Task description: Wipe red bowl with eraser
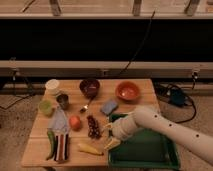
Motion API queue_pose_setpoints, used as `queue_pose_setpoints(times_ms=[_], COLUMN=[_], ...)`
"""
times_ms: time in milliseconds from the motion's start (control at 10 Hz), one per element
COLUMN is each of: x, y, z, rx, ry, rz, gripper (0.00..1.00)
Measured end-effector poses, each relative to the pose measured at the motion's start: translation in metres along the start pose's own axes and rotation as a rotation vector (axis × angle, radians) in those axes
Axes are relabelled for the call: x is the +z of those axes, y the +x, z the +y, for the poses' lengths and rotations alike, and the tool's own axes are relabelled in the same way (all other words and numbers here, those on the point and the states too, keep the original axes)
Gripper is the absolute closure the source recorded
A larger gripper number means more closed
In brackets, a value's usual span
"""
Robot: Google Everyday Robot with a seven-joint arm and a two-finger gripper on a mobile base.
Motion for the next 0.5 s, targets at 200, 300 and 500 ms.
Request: queue_pose_setpoints(times_ms=[200,300,500], x=[0.018,0.025,0.039], y=[-0.01,-0.015,-0.026], z=[0.002,0.002,0.002], rx=[-0.019,-0.027,-0.044], ry=[-0.032,-0.043,-0.071], rz=[0.0,0.0,-0.006], gripper=[0.38,0.38,0.38])
